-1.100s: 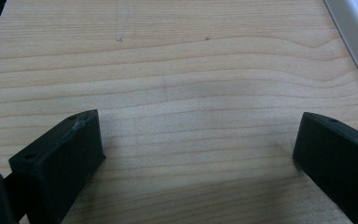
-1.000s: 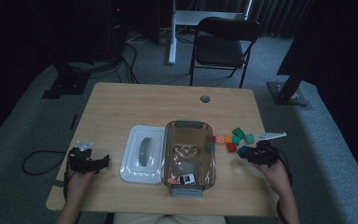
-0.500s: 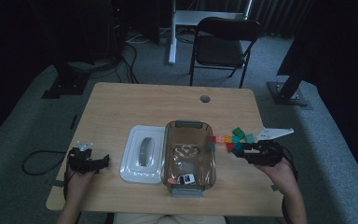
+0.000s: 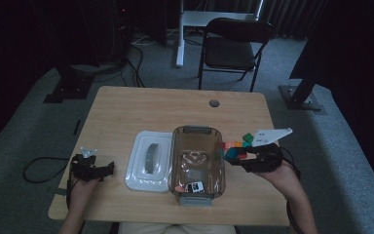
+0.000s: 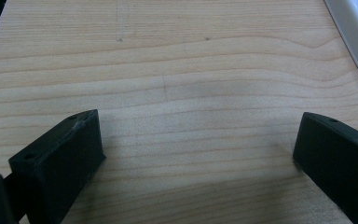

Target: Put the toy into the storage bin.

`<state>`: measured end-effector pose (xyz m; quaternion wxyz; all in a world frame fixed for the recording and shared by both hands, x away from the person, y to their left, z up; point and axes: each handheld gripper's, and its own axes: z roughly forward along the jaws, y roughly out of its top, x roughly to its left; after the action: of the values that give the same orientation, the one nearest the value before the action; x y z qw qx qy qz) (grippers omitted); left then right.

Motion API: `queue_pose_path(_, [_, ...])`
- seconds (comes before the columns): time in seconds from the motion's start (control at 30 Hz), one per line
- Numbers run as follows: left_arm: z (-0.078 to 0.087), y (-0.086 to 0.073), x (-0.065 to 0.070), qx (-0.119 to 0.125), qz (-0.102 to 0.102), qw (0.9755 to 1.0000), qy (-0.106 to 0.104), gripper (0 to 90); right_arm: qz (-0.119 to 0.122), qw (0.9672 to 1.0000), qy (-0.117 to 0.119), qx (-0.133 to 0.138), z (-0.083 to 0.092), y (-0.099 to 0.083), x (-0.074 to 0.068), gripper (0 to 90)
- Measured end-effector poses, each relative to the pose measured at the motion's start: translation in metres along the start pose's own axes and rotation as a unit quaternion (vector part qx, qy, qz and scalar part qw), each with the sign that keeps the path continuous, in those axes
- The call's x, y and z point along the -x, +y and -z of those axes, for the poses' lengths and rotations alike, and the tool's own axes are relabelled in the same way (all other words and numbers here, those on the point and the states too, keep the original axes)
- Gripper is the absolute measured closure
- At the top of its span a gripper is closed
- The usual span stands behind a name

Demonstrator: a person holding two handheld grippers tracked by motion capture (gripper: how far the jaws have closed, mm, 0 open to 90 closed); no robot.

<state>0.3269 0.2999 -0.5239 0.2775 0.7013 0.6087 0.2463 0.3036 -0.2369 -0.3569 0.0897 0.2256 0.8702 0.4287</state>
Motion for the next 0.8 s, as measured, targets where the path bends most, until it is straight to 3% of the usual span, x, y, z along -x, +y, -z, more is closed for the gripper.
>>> queue_pose_path(0.17, [0.000, 0.000, 0.000, 0.000, 0.000, 1.0000, 0.000, 2.0, 0.029, 0.9988, 0.029, -0.026, -0.024, 0.015, -0.011, 58.6])
queue_pose_path(0.33, [0.000, 0.000, 0.000, 0.000, 0.000, 1.0000, 0.000, 2.0, 0.060, 0.9944, 0.062, -0.061, -0.051, 0.025, -0.024, 58.6])
queue_pose_path(0.53, [0.000, 0.000, 0.000, 0.000, 0.000, 1.0000, 0.000, 2.0, 0.085, 0.9857, 0.098, -0.108, -0.080, 0.032, -0.037, 58.6])
queue_pose_path(0.6, [0.000, 0.000, 0.000, 0.000, 0.000, 1.0000, 0.000, 2.0, 0.094, 0.9809, 0.111, -0.129, -0.092, 0.033, -0.041, 58.6])
queue_pose_path(0.8, [0.000, 0.000, 0.000, 0.000, 0.000, 1.0000, 0.000, 1.9, 0.115, 0.9707, 0.123, -0.171, -0.114, 0.036, -0.048, 58.6])
